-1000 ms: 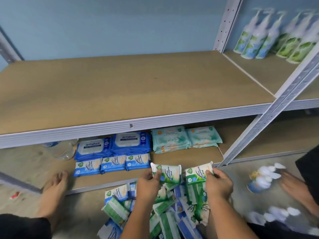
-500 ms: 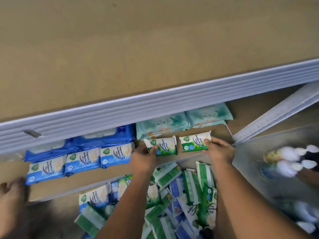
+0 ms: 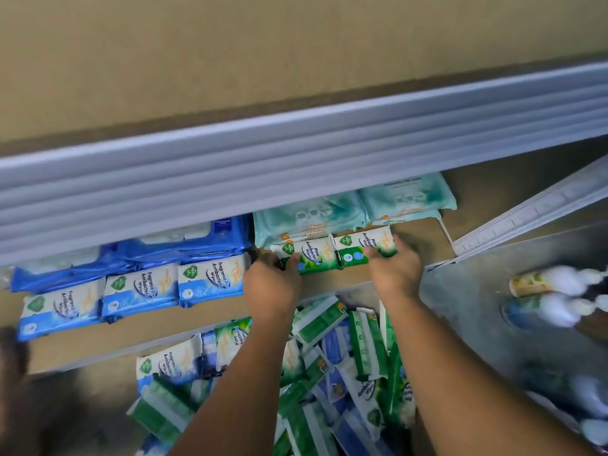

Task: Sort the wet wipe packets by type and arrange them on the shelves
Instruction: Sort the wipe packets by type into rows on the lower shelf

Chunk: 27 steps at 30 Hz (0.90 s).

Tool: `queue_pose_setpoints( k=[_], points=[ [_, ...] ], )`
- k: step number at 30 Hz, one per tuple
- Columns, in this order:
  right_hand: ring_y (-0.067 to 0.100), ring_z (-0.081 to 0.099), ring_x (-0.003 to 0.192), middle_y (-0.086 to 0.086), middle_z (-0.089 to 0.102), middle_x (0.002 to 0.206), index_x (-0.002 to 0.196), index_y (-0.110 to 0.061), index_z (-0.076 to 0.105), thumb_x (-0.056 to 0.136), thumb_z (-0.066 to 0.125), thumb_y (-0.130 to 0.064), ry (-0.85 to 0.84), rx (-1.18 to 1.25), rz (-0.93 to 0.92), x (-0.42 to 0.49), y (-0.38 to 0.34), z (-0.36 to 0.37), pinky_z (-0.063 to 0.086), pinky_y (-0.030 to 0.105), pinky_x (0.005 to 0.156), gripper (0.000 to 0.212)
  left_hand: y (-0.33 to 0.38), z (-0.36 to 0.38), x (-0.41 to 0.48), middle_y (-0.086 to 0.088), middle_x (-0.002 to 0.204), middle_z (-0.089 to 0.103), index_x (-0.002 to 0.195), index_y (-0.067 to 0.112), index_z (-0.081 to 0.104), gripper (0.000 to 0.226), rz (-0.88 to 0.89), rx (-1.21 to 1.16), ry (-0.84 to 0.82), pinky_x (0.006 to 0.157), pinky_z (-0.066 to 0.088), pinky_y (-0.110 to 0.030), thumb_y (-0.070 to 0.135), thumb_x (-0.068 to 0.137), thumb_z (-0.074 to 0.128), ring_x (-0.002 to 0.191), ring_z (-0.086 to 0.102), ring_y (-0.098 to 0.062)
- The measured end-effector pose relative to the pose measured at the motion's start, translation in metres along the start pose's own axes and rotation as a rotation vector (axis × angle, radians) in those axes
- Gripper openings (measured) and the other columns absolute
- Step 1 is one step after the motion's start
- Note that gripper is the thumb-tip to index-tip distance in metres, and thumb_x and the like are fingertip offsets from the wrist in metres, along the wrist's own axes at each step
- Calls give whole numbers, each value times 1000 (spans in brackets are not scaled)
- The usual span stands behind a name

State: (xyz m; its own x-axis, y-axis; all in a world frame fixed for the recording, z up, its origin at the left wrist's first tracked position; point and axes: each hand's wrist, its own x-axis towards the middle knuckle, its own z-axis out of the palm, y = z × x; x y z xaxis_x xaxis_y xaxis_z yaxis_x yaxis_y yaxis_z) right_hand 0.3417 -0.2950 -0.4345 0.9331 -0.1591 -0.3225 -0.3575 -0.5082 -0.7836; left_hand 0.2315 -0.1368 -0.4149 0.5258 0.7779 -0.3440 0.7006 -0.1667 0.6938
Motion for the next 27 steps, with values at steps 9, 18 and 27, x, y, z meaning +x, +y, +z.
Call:
queue_pose_setpoints(
  k=[9, 18, 27],
  points=[
    [36, 52, 118, 11, 48, 132, 112, -12, 68, 86, 77, -34, 40, -248, -95, 4, 4, 8, 48, 45, 100, 36, -4, 0, 4, 0, 61, 56, 74, 12, 54, 47, 69, 225, -3, 45, 31, -23, 54, 92, 64, 53, 52, -12],
    [35, 43, 127, 14, 49, 131, 118, -12, 67, 86, 75, -35, 51, -333, -129, 5, 2, 7, 41, 44, 104, 40, -8, 5, 12, -6, 71, 62, 92, 8, 61, 48, 107, 362, -32, 56, 45, -28, 56, 94, 58, 62, 59, -24],
    [40, 35, 136, 21, 41, 144, 141, -10, 51, 90, 73, -38, 8, -355, -41, -2, -10, 3, 38, 46, 106, 62, -10, 0, 4, -1, 73, 56, 107, 7, 55, 55, 136, 455, -19, 43, 31, -23, 61, 96, 51, 54, 46, -11]
  ],
)
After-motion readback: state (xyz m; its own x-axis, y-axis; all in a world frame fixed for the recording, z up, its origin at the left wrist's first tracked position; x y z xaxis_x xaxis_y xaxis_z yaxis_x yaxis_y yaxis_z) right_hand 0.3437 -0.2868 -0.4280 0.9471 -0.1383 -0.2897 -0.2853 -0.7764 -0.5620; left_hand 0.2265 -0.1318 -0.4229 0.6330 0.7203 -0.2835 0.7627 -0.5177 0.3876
